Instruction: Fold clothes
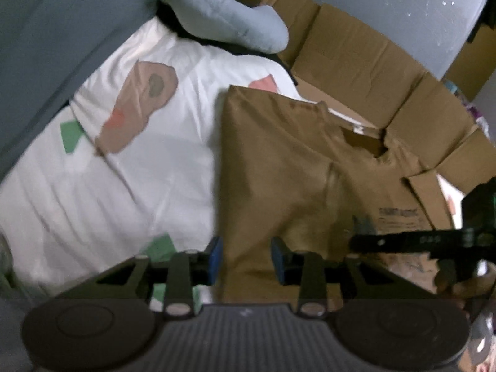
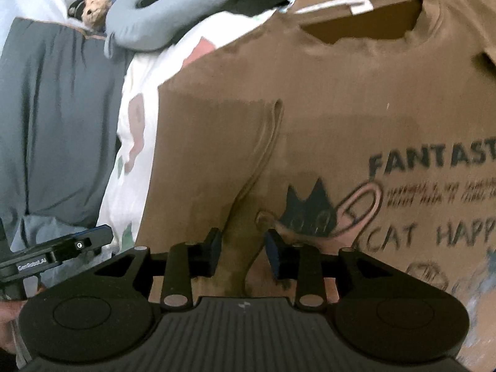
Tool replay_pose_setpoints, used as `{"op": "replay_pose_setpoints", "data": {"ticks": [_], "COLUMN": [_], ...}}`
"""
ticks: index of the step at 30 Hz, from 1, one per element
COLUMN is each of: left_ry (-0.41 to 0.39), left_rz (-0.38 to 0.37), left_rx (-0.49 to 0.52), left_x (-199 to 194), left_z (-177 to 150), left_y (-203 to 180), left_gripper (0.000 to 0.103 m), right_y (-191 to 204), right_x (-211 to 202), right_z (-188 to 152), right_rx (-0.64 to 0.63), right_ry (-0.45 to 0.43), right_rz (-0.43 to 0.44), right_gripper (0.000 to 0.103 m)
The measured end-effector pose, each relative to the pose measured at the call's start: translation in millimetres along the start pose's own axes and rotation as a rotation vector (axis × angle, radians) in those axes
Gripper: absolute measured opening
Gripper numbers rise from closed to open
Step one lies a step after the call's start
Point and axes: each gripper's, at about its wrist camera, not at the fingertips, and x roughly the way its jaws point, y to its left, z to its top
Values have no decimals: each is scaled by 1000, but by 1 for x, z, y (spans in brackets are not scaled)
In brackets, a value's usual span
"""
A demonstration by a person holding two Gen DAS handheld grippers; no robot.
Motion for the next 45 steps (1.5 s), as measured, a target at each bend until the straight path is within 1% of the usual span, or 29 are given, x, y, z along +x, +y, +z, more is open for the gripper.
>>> {"op": "replay_pose_setpoints", "data": {"ticks": [3,5,7,12,15,19,22,25,29,31,32,34,36,39,40,43,45], "left_ry": [-49,-95,-124,-134,-139,-164,-189,-214,-242,-235,-227,-200,-173,-171,-174,-170,-132], "left_rz": [-6,-9,-9,-60,-74,-93,-129,-151,-190,-221,-235,-275,-312,-358,-373,-377,-368], "left_rx": [-38,-73,-110,-292,-355,-347,-344,-320,-349,-374,-387,-427,-473,-546,-579,-634,-659], "left_x": [-4,-6,-5,11,23,37,47,54,63,66,67,69,70,69,68,68,72], "left_z": [-13,-20,-26,-49,-61,-68,-68,-67,-66,-68,-69,-71,-73,-75,-76,-78,-81], "left_y": [-7,-12,-18,-18,-16,-18,-20,-25,-25,-25,-25,-23,-20,-13,-10,-2,1], "left_gripper": [51,52,52,52,52,53,53,53,52,40,37,24,20,20,18,10,9], "right_y": [1,3,6,12,15,12,11,10,8,6,5,2,0,-1,-1,0,1], "right_x": [-2,-5,-8,-18,-22,-25,-27,-28,-30,-31,-32,-33,-33,-35,-36,-38,-40], "right_z": [-8,-11,-15,-21,-21,-19,-18,-19,-19,-17,-16,-15,-15,-14,-13,-12,-12], "right_rx": [2,-6,-29,-84,-125,-127,-121,-121,-118,-114,-112,-108,-104,-105,-107,-114,-117], "right_ry": [-2,-5,-2,-9,-17,-17,-19,-18,-27,-33,-36,-38,-40,-42,-42,-45,-49], "right_rz": [18,23,24,-5,-29,-38,-36,-31,-34,-36,-39,-42,-47,-51,-52,-53,-52], "right_gripper": [34,34,35,35,35,35,35,35,35,34,34,34,34,34,34,34,34]}}
